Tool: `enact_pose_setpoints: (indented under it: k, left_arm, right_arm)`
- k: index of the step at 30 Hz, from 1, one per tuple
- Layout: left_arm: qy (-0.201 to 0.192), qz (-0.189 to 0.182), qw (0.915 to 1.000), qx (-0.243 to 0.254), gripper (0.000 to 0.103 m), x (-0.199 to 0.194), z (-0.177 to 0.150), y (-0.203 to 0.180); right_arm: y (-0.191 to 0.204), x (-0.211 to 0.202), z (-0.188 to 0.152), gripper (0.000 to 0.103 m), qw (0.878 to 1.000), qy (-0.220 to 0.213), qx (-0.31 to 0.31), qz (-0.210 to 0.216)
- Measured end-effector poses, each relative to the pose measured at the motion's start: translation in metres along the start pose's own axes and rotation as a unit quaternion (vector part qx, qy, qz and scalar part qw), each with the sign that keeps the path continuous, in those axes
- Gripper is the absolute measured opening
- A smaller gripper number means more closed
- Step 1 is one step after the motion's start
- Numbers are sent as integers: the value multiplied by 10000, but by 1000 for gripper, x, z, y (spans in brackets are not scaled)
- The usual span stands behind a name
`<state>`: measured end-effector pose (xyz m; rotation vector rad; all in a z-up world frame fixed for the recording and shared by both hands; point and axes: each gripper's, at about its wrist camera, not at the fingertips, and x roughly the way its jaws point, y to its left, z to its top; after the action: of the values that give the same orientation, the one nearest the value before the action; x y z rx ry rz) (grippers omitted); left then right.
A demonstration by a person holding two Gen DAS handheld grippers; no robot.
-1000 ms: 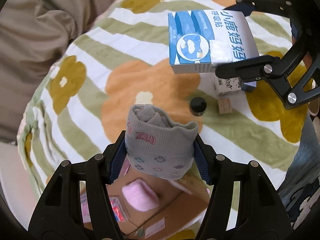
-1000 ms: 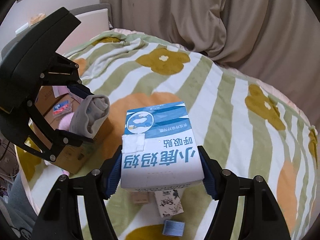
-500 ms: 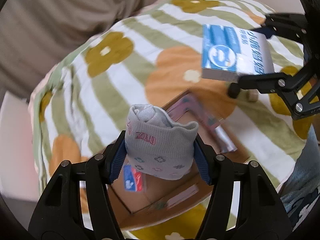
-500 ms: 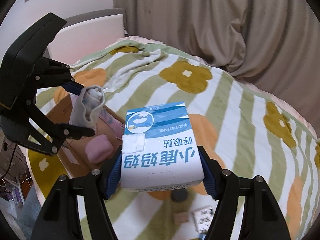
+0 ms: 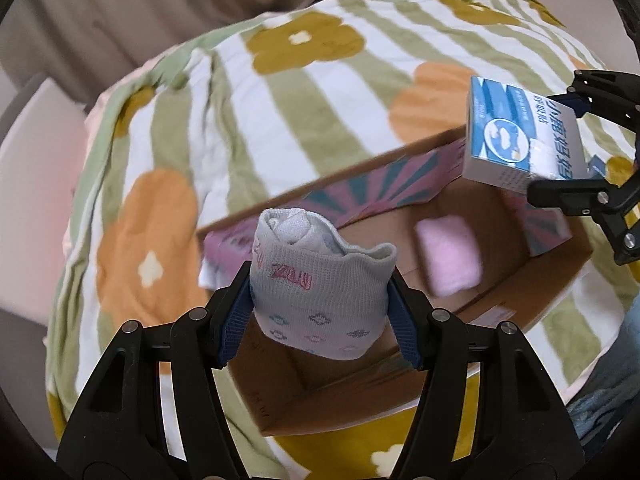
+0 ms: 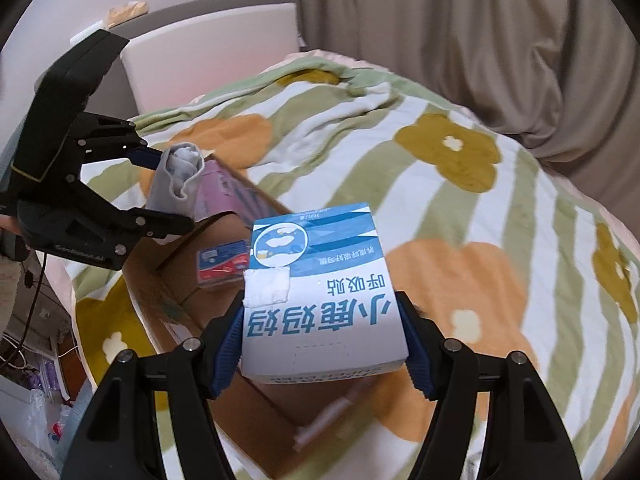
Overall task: Organize objects
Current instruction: 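Lower sock and milk carton into the box and open both tools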
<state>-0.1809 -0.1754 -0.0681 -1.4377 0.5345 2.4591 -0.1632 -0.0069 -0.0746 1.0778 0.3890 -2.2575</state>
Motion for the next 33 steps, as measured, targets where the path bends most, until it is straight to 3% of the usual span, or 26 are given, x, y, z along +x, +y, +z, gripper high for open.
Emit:
enact_pose_setpoints:
  k: [12,28,30,33]
  left_arm:
    - [134,-174,9990,-391,59,37,-41,33]
    - [82,-223,9990,-374,59,47,-35,32]
    - [-9,-135,9992,-371,62,46,-33,31]
    - [-83,-234,9981,-570,90,46,-29,35]
  right_arm:
    - [46,53,9,65,9988,376,-147,270]
    - [60,73,5,65,9970,670,-142,370]
    - [60,75,5,65,9967,699,-83,411]
    - [59,80,4,66,9953,796,37,546]
